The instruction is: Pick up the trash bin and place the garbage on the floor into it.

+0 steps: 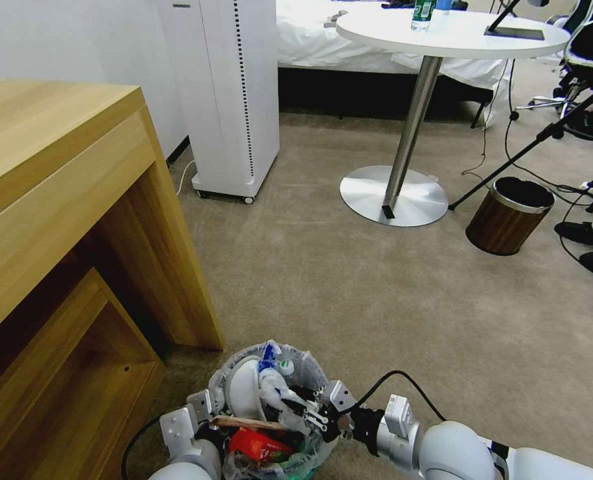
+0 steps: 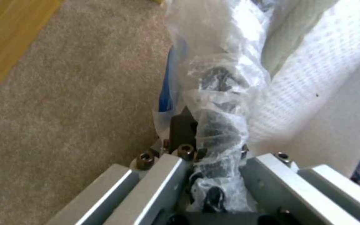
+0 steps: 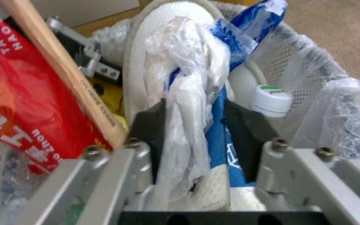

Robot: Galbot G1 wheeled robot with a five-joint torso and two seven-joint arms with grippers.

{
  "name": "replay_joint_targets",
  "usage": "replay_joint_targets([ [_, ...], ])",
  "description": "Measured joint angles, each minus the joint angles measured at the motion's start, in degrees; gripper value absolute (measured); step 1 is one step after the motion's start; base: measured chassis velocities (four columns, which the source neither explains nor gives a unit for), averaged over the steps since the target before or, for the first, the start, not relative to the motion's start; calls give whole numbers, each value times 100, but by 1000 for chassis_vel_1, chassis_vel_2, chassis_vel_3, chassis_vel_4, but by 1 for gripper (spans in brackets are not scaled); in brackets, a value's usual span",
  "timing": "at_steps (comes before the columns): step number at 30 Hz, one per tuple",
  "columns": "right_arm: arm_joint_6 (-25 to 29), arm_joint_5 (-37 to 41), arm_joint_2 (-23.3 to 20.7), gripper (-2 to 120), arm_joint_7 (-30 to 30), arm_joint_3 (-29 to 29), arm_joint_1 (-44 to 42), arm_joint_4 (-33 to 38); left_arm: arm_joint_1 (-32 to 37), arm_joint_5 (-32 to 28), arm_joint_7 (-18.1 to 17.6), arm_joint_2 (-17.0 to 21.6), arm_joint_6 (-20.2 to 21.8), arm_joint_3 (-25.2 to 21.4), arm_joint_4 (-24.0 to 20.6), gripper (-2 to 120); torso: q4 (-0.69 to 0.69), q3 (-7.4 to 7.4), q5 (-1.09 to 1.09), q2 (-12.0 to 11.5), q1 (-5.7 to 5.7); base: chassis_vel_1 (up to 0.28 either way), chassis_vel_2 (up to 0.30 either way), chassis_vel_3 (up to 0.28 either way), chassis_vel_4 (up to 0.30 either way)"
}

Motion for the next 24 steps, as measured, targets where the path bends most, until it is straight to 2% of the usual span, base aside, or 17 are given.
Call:
replay_joint_targets([
  [3,5,-19,-9,57,-37,88,-10,-8,48,76,40,-46,15,16,7,0,0,0,0,0,0,0,0,0,0],
  [4,5,-19,-9,57,-37,88,-10,-8,48,76,40,-46,15,16,7,0,0,0,0,0,0,0,0,0,0],
  [7,6,-42,-69,72,-143,226,-22,85,-8,15,36,-26,16,-10,-5,0,0,0,0,0,0,0,0,0,0],
  [8,6,-42,-69,72,-143,226,-22,85,-8,15,36,-26,16,-10,-5,0,0,0,0,0,0,0,0,0,0],
  [11,12,-21,-182,87,-302,409,-35,261,-4,-4,36,-3,15,-32,-30,0,0,0,0,0,0,0,0,0,0],
  [12,12,-21,-182,87,-302,409,-35,261,-4,-4,36,-3,15,-32,-30,0,0,0,0,0,0,0,0,0,0],
  [15,-12,119,-271,97,-333,543,-4,466,5,16,42,-60,31,-5,-26,0,0,0,1,0,0,0,0,0,0],
  [20,9,174,-478,100,-299,722,21,767,44,76,72,-94,46,16,-9,0,0,0,0,0,0,0,0,0,0],
  [24,201,170,-602,100,-225,1224,11,954,-4,71,106,-60,38,15,-6,0,0,0,0,0,0,0,0,0,0],
])
